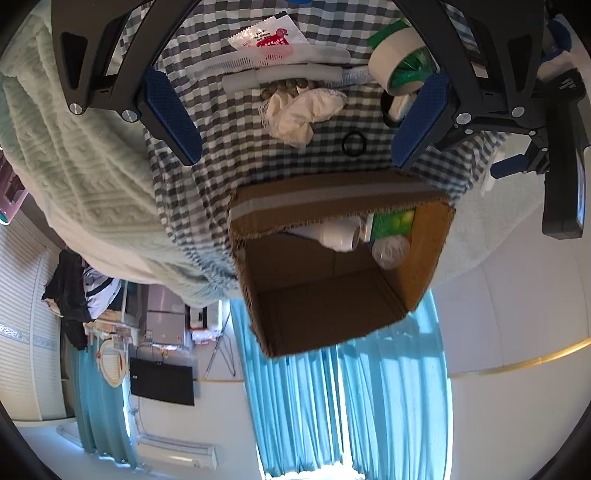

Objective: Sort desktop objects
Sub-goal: 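Lower the left gripper onto the black round case among the items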

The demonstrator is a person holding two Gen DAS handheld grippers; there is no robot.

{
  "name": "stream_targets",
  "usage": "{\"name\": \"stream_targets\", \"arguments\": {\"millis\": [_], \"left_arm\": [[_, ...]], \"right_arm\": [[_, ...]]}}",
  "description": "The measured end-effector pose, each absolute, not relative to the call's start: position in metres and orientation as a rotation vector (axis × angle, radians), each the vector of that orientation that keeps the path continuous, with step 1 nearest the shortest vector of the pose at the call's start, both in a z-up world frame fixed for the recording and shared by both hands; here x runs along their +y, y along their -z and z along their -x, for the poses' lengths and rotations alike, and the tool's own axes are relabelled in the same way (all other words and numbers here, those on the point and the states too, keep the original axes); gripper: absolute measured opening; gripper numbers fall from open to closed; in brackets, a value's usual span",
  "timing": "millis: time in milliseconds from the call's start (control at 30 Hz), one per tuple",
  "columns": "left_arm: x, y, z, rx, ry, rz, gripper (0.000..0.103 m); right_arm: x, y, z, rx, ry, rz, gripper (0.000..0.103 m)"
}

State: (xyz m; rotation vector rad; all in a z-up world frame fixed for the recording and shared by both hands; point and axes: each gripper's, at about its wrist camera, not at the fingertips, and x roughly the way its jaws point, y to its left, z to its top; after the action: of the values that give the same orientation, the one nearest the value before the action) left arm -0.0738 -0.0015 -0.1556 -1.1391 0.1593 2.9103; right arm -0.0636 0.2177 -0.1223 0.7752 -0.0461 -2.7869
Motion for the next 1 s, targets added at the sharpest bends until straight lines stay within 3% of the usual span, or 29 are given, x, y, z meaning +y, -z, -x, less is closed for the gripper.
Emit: {"name": "stream_targets", "arguments": {"millis": [133, 267, 400, 700, 733, 800, 867, 1000], "left_arm": [[0.002, 0.165, 0.078, 0.169, -2.868, 1.178, 0.1], [0.007, 0.178, 0.085, 0.172, -2.807, 1.247, 0.077], [0.008, 0.193, 0.093, 0.149, -2.741, 1.326, 0.066], [0.004, 0.216, 0.104, 0.093, -2.663, 1.46, 0.064], [0.004, 0.217, 0.105, 0.089, -2.655, 1.465, 0.062], [0.004, 0.219, 0.105, 0.079, -2.634, 1.474, 0.046], [0.005, 0.219, 0.104, 0.076, -2.624, 1.469, 0.045], [0.004, 0.216, 0.101, 0.051, -2.608, 1.444, 0.034]], "right_arm": [[0.216, 0.133, 0.07, -0.03, 2.759, -0.824, 0.103], [0.214, 0.141, 0.075, -0.011, 2.738, -0.849, 0.103], [0.209, 0.15, 0.086, 0.016, 2.708, -0.911, 0.103], [0.196, 0.18, 0.108, 0.077, 2.663, -1.035, 0.103], [0.194, 0.182, 0.11, 0.082, 2.658, -1.046, 0.103], [0.192, 0.189, 0.116, 0.083, 2.646, -1.077, 0.103], [0.19, 0.197, 0.124, 0.083, 2.636, -1.125, 0.102], [0.189, 0.213, 0.133, 0.098, 2.602, -1.226, 0.087]]}}
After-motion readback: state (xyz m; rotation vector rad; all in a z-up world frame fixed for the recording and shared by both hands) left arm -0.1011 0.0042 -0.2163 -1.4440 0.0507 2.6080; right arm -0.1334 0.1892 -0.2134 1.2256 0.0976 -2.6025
